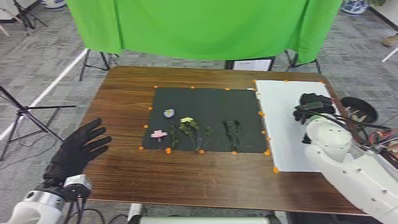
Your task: Arrange flowers
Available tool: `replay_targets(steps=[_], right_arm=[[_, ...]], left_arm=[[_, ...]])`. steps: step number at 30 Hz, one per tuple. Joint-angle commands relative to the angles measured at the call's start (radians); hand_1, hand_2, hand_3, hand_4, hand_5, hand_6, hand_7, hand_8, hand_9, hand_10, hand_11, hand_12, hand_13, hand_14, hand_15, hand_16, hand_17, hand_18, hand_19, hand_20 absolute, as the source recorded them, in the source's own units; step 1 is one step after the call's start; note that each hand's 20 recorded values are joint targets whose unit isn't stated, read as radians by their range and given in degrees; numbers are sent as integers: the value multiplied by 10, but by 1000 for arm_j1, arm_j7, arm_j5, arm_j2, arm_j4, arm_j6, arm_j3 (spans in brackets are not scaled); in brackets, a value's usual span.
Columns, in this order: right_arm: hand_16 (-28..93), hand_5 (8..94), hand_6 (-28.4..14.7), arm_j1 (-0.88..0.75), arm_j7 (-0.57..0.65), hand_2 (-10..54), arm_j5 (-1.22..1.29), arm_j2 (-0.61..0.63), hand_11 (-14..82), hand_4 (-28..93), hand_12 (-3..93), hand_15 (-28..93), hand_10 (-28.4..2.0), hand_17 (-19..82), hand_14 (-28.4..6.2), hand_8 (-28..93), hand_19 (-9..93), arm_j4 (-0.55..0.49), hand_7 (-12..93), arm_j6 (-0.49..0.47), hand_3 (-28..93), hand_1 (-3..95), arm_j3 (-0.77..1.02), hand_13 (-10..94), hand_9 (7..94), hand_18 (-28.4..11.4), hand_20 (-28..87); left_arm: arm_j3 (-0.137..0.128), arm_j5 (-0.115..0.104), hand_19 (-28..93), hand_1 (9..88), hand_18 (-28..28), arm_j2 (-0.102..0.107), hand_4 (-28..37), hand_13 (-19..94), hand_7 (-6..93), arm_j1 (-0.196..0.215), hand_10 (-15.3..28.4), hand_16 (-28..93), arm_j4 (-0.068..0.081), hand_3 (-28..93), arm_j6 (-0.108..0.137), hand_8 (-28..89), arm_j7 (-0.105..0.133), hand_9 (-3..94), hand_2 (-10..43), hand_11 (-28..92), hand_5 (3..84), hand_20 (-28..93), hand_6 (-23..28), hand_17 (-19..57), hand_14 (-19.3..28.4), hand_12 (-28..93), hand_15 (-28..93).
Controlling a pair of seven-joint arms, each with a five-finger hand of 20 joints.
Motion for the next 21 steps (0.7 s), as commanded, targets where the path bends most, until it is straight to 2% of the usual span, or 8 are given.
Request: replay_targets(steps=[1,7,11,15,21], right_arm=[[318,646,26,-49,-90,-95,-6,10,185,-282,494,534,-37,316,-20,9,771,-27,513,108,821,512,19,811,848,-170,427],[329,680,24,-26,-162,-95,23,-5,184,-283,508,538,-39,326,-17,1,779,-152,509,205,849,511,7,824,868,-171,434],[338,686,24,4,-238,-95,43,-38,183,-283,512,537,-40,326,-16,-1,781,-239,505,233,861,503,-27,824,871,-173,437],[347,686,26,24,-306,-95,68,-84,182,-283,517,535,-42,324,-17,2,781,-287,506,194,864,493,-66,823,871,-174,440],[344,685,28,67,-336,-95,65,-151,181,-283,515,538,-40,322,-14,8,780,-263,505,146,860,487,-151,825,872,-174,443]], left_arm=[[-5,-2,407,268,222,4,-279,190,215,7,122,-8,-5,712,-5,-119,-8,225,-4,240,270,91,37,-97,167,153,355],[-6,-3,407,267,222,5,-278,191,217,11,123,-9,-5,712,-3,-119,-6,226,-3,241,271,91,36,-97,167,151,355],[1,-3,407,267,222,3,-278,191,217,6,123,-9,-5,713,-6,-120,-11,225,-3,240,271,90,36,-96,167,151,356],[3,-2,407,267,222,1,-278,190,216,5,123,-9,-5,712,-7,-120,-13,225,-2,241,271,90,36,-96,167,151,357],[5,-2,408,267,222,-2,-278,190,216,2,122,-9,-5,713,-5,-119,-15,225,-3,240,270,90,36,-97,168,151,357]])
